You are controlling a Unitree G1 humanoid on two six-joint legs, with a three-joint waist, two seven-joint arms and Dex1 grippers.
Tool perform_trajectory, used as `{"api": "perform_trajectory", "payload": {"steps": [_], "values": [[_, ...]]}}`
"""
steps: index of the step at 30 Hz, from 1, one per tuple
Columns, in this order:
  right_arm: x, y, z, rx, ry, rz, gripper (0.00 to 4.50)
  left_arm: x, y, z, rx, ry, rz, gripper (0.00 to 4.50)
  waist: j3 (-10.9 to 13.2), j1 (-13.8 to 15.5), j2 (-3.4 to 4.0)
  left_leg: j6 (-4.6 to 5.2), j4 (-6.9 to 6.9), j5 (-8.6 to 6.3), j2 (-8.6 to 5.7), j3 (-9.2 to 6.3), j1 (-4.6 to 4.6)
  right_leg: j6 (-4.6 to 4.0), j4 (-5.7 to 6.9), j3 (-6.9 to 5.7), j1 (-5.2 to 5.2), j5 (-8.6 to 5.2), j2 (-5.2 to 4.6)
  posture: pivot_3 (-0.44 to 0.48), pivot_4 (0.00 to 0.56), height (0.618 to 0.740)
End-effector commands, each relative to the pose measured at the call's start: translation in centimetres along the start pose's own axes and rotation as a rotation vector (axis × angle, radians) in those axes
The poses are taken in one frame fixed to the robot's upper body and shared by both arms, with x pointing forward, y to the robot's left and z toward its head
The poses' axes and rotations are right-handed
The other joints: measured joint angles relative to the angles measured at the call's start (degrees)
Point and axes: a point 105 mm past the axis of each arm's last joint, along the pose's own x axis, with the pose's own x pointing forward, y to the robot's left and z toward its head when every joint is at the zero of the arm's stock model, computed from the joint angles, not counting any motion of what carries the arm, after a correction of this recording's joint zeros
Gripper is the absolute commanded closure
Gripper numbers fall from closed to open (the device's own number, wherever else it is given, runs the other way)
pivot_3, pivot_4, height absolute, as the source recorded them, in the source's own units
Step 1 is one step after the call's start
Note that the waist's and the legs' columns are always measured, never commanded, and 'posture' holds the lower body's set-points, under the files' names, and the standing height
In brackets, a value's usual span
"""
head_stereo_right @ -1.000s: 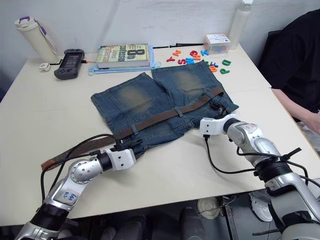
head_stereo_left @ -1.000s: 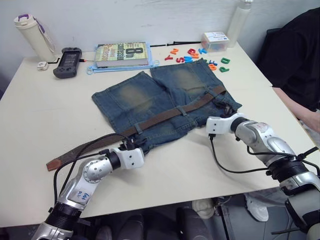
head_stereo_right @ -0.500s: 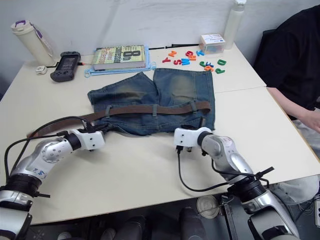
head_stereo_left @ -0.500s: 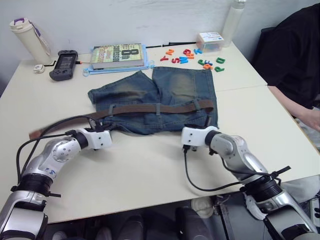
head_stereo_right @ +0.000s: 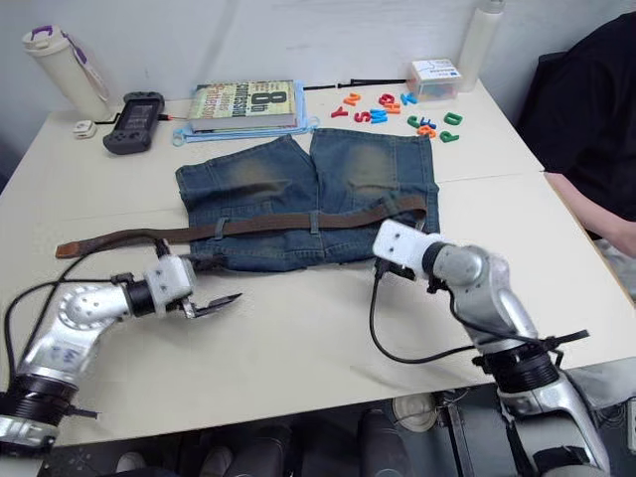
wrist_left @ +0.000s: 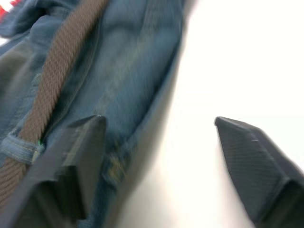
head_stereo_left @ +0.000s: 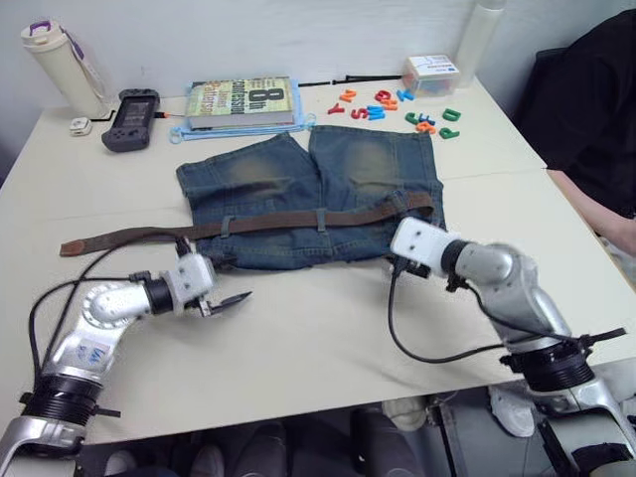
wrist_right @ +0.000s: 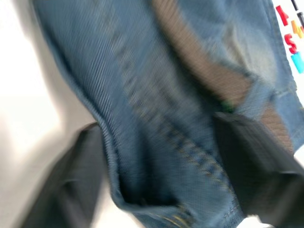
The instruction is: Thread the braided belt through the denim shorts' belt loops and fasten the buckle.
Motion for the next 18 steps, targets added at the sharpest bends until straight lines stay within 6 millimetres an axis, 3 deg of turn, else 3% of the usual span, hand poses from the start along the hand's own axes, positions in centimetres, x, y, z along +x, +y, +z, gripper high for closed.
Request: {"api": "perform_trajectory", "payload": {"steps": [1,2,5,7,13,18], "values": [[-1.6,-3.8,3.4,0.222,-0.136,0.012,0.05,-2.1,3.6,1.8,-0.179,-0.051,0.003,0.61,0.07,-0.21,0.09,-0.01,-0.01,0.01,0.01,0.01,0.04,-0.01,0.01,0.0,0.01,0.0,0.12,0.0,0.15,0.74],[-1.6,-4.2,3.6,0.252,-0.143,0.012,0.05,-2.2,3.9,1.8,-0.202,-0.05,-0.001,0.61,0.07,-0.31,0.11,-0.01,-0.02,0.01,0.0,0.01,0.06,-0.01,0.06,0.0,0.0,0.01,0.13,0.0,0.15,0.74],[-0.4,-7.6,2.1,0.514,-0.103,-0.006,0.05,-2.1,7.4,0.3,-0.393,-0.039,0.089,0.61,0.06,-0.16,0.13,-0.06,-0.15,0.04,0.02,0.04,0.3,-0.08,0.08,-0.06,0.1,-0.03,0.19,0.0,0.15,0.74],[0.3,-8.5,1.6,0.63,-0.102,0.021,0.05,-1.8,8.4,-0.5,-0.503,-0.038,0.1,0.61,0.06,-0.15,0.13,-0.1,-0.1,0.06,-0.01,0.07,0.26,-0.08,0.14,-0.13,0.08,-0.03,0.19,0.0,0.15,0.74],[3.0,-7.7,-0.6,0.827,-0.069,0.124,0.05,-1.8,9.8,-2.7,-0.696,-0.016,0.164,0.61,0.04,-0.85,0.09,-0.03,-0.11,0.02,-0.11,0.28,-0.12,-0.07,0.42,-0.57,-0.51,-0.01,-0.05,0.0,0.15,0.74],[4.4,-6.2,-3.1,0.851,-0.003,0.131,0.05,-0.8,8.7,-3.7,-0.756,0.023,0.11,0.61,0.04,-1.94,0.09,0.14,-0.04,-0.07,-0.55,0.45,-0.24,-0.08,0.94,-2.13,-0.97,-0.01,-1.12,0.0,0.15,0.74]]}}
